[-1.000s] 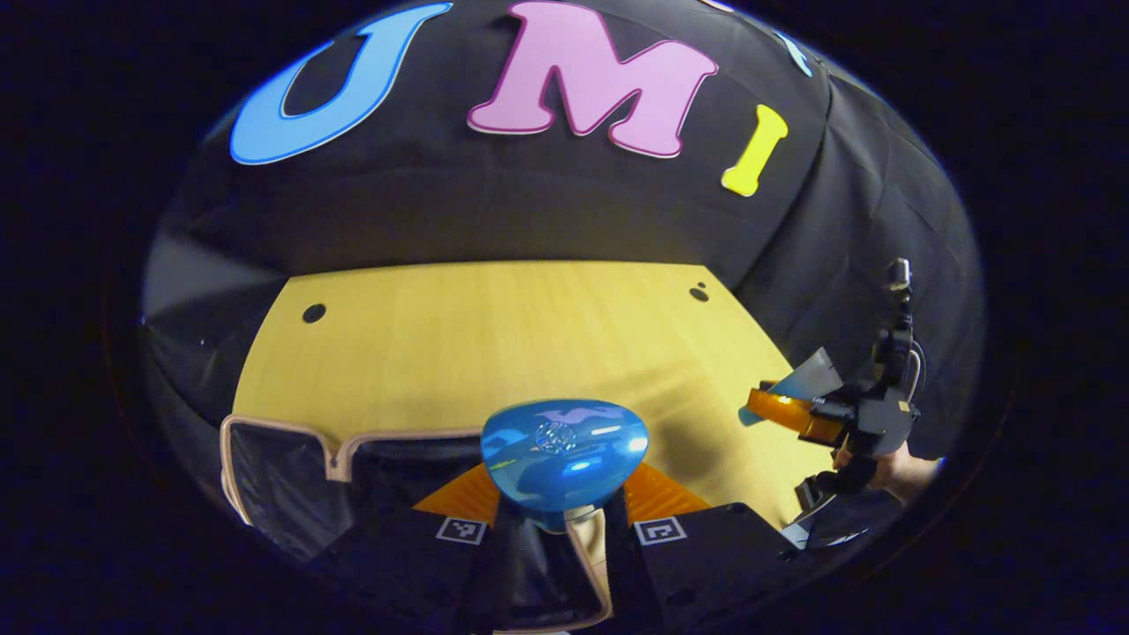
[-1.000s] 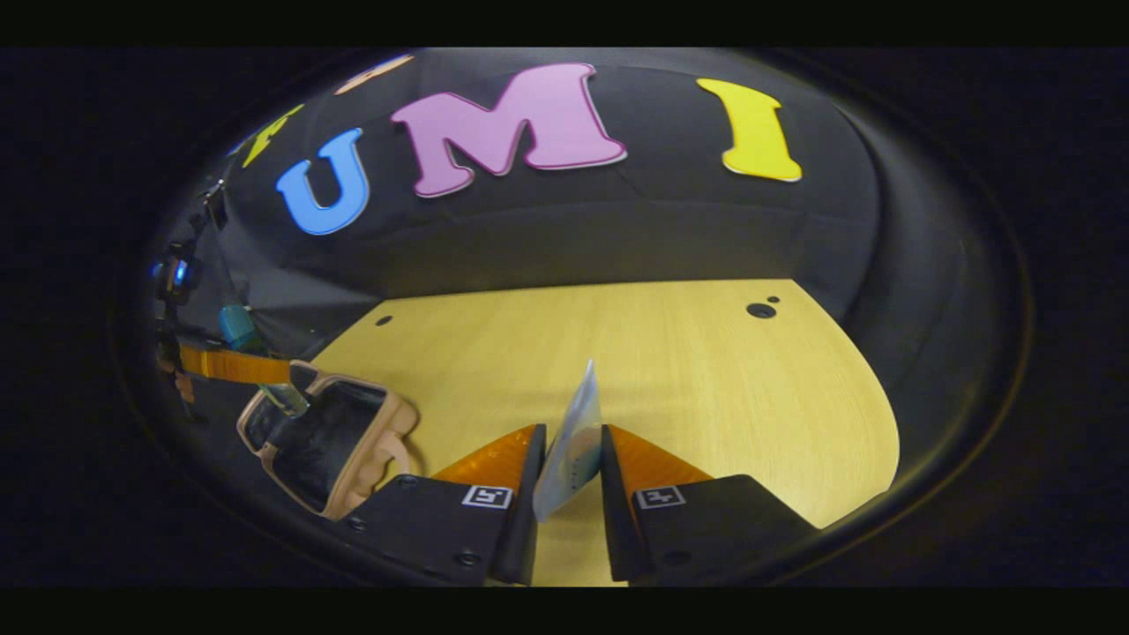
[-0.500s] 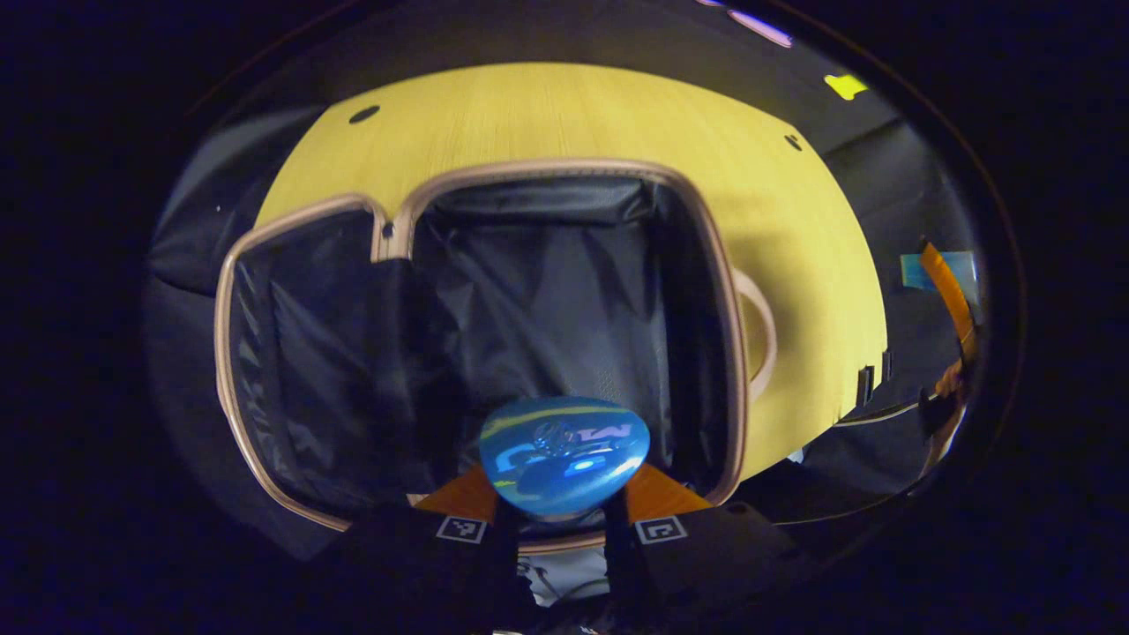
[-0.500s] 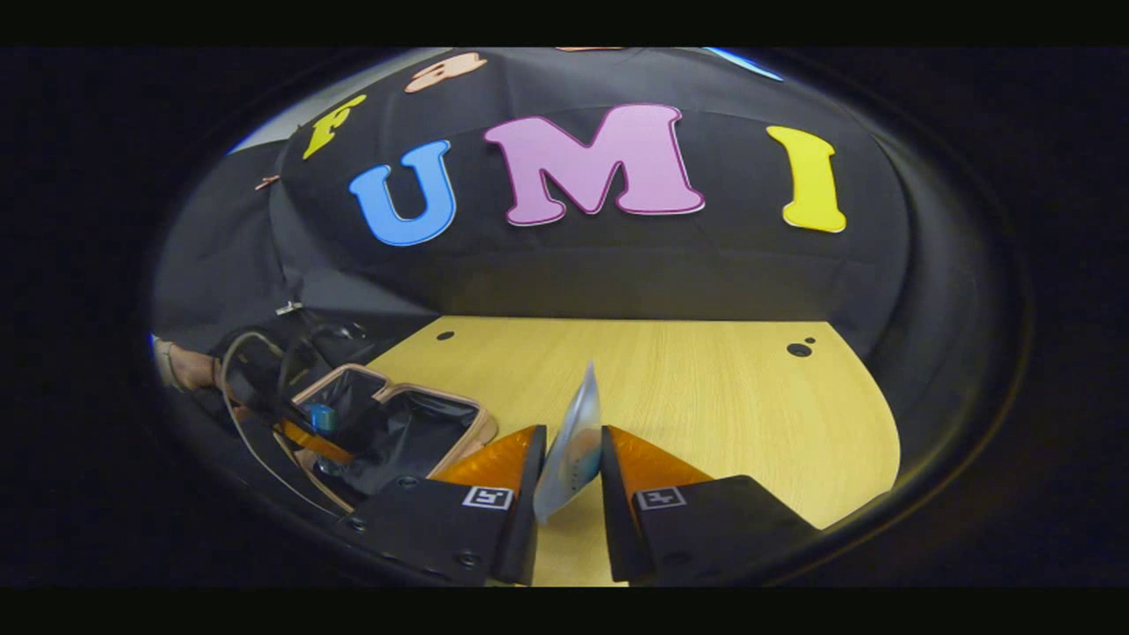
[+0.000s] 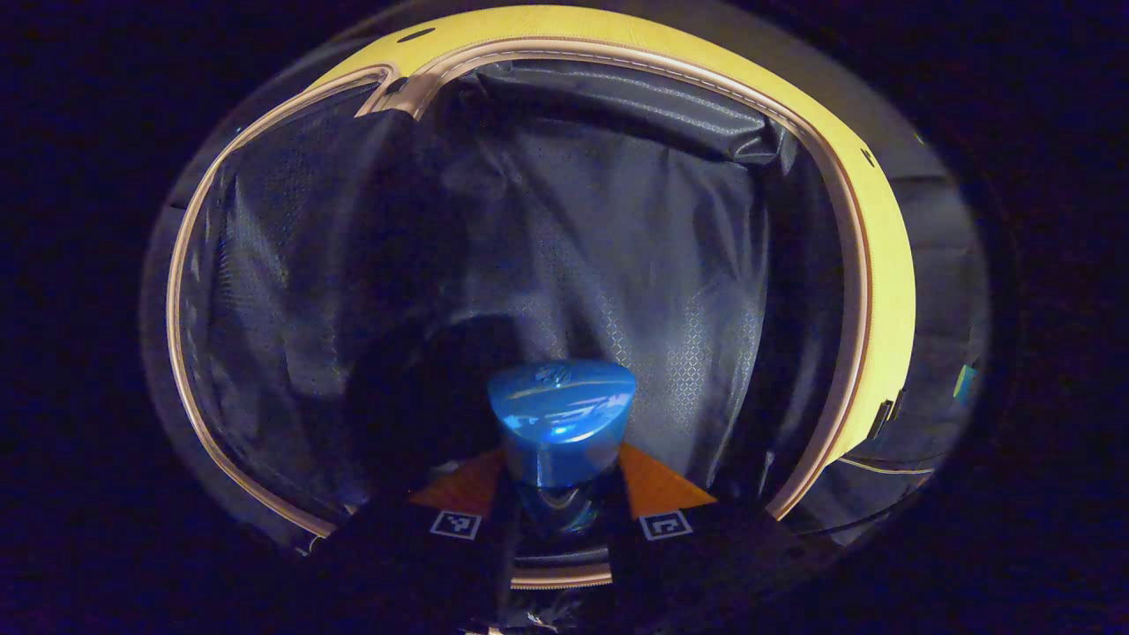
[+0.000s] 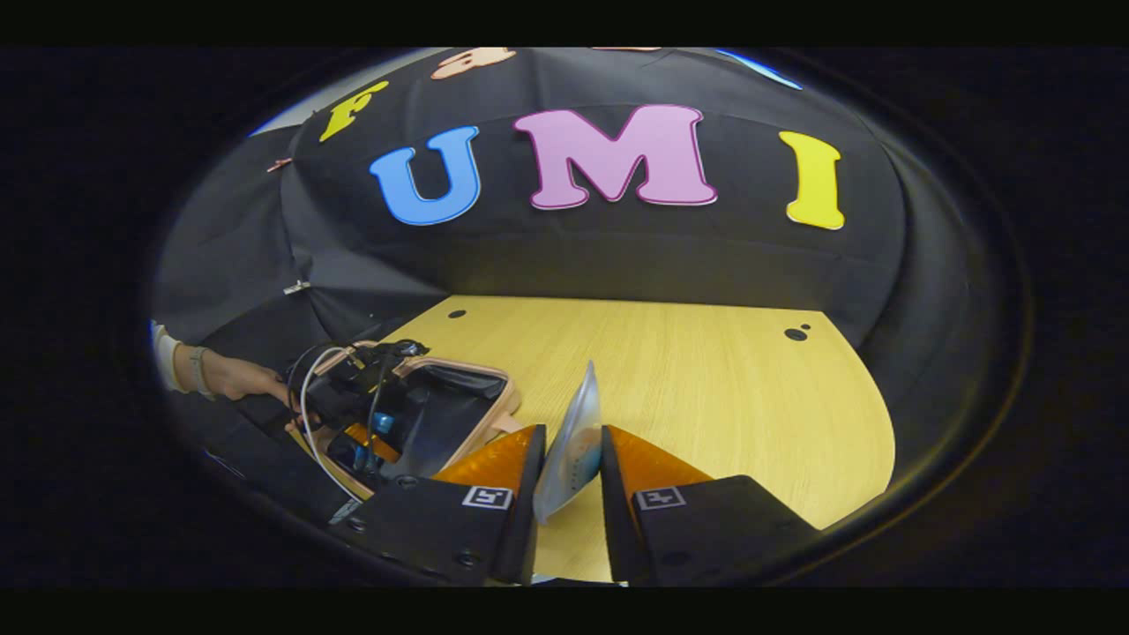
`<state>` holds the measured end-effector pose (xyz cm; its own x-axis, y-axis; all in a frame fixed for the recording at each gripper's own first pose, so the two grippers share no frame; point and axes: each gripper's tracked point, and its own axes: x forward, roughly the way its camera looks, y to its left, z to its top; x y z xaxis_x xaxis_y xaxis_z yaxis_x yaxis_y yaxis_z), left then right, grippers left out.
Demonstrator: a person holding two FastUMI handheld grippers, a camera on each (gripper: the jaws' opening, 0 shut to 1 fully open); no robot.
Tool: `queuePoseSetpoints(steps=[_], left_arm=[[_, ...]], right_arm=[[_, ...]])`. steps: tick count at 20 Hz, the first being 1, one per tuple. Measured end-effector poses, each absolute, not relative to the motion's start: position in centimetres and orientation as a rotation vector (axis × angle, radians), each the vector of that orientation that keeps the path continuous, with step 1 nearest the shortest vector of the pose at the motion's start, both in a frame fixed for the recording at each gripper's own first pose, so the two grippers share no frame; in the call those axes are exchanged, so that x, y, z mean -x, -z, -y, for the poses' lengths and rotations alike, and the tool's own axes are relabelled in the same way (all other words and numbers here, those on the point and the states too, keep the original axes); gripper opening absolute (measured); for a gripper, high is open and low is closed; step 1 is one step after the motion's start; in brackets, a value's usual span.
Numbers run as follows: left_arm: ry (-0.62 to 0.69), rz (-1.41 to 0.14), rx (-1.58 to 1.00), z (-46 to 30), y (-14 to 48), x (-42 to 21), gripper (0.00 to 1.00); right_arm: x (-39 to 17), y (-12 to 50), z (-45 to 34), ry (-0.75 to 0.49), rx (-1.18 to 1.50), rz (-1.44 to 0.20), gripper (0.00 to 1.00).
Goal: First open the suitcase, pack the skin care products into it, and then close the suitcase.
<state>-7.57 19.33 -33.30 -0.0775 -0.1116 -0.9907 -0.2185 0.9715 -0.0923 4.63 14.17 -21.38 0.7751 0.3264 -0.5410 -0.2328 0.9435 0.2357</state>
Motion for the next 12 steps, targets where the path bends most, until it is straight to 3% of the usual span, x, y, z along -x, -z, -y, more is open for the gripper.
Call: queuePoseSetpoints(steps=[3,4,5,7,8,10,12], left_arm=[[-0.082,-1.632,0.271,-19.1,33.3,7.9,0.54],[-0.076,-1.623,0.281,-19.0,33.1,8.1,0.63],[-0.062,-1.609,0.309,-18.7,32.6,8.3,0.77],[-0.019,-1.522,0.401,-18.1,30.7,7.3,0.83],[0.008,-1.461,0.453,-17.9,29.5,6.8,0.89],[0.028,-1.353,0.535,-18.4,26.6,6.2,0.85],[0.023,-1.262,0.543,-20.4,24.3,6.4,0.86]], right_arm=[[-4.4,21.3,-16.6,-0.348,-0.143,-0.619,0.35],[-4.3,21.4,-17.4,-0.364,-0.141,-0.626,0.28],[-4.3,21.4,-18.3,-0.384,-0.143,-0.634,0.32],[-4.3,21.6,-20.4,-0.425,-0.149,-0.653,0.36],[-4.2,21.9,-21.5,-0.445,-0.151,-0.669,0.28],[-3.8,23.2,-24.3,-0.502,-0.173,-0.738,0.36],[-3.1,24.6,-27.9,-0.571,-0.206,-0.813,0.35]])
